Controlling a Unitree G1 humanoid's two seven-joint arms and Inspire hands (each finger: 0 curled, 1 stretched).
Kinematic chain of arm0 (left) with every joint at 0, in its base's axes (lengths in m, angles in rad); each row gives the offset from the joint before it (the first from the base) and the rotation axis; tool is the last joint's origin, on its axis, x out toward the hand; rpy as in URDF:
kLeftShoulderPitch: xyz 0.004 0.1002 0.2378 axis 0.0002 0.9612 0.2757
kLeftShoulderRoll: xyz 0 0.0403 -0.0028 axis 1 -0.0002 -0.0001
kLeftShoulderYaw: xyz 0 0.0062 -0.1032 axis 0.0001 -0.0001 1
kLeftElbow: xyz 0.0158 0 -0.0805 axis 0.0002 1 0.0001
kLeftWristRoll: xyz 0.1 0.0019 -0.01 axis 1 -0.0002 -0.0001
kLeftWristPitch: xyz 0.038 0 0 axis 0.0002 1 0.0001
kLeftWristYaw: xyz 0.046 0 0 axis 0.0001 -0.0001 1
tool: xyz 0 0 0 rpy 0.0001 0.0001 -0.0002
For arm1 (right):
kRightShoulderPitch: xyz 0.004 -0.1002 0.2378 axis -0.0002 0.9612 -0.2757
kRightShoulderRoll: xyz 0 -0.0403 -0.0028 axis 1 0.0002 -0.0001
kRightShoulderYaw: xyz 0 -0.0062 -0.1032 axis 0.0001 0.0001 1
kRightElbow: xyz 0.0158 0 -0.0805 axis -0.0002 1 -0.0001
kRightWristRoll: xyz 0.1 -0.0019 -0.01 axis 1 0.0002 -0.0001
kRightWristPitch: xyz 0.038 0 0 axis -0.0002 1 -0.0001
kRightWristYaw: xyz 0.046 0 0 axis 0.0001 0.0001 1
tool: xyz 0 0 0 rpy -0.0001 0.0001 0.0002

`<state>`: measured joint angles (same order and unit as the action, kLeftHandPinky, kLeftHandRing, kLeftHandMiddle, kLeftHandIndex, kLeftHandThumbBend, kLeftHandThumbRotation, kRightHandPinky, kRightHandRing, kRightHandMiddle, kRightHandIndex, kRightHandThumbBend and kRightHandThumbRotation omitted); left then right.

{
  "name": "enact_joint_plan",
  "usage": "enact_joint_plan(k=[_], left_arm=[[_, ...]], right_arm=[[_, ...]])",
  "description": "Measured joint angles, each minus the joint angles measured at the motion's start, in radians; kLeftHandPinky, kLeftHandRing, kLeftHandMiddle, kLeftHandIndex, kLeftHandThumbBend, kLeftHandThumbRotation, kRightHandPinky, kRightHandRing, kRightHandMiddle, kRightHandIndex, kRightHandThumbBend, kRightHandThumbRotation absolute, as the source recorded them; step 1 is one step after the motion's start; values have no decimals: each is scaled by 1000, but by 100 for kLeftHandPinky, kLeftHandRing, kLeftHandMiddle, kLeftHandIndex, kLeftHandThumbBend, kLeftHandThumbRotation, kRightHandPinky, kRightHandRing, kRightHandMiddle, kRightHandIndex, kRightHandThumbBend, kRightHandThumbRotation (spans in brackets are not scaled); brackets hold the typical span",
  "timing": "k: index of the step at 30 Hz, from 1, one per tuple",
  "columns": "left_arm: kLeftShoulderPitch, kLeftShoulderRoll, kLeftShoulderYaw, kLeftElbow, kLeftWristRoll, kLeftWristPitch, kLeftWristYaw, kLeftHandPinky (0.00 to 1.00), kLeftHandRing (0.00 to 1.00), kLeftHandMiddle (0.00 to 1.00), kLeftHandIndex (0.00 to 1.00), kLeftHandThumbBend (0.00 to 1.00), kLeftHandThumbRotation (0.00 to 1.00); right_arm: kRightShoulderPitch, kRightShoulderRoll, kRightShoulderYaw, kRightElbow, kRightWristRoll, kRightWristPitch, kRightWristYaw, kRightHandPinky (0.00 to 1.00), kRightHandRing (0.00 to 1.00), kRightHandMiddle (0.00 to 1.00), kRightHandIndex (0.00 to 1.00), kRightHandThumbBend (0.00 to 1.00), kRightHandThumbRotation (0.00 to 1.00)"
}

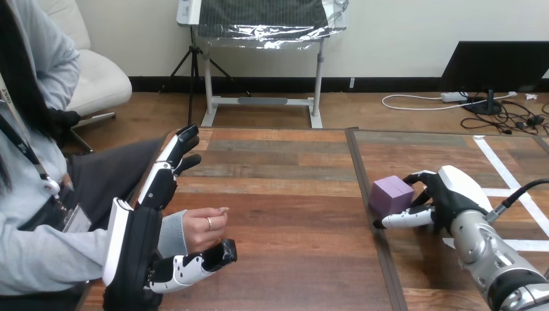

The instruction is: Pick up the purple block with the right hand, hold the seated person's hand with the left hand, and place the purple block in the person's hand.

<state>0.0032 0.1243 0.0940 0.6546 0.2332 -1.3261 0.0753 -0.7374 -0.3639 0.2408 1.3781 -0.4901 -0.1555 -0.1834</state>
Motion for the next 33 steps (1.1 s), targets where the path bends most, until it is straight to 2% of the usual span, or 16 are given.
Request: enact_joint_plan(k=[9,17,33], left_arm=[[-2,-1,1,0,15,0,9,82,90,92,90,100,70],[-4,-1,1,1,15,0,17,81,89,92,90,100,71],[-5,0,0,2,9,0,18,83,90,92,90,100,70]], right_arm=[[-4,8,3,0,-3,9,-7,62,73,74,84,100,30],[-7,11,20,0,-21,10,-13,76,83,85,86,100,34],[-13,19,37,0,-32,11,-22,82,89,90,89,100,37]])
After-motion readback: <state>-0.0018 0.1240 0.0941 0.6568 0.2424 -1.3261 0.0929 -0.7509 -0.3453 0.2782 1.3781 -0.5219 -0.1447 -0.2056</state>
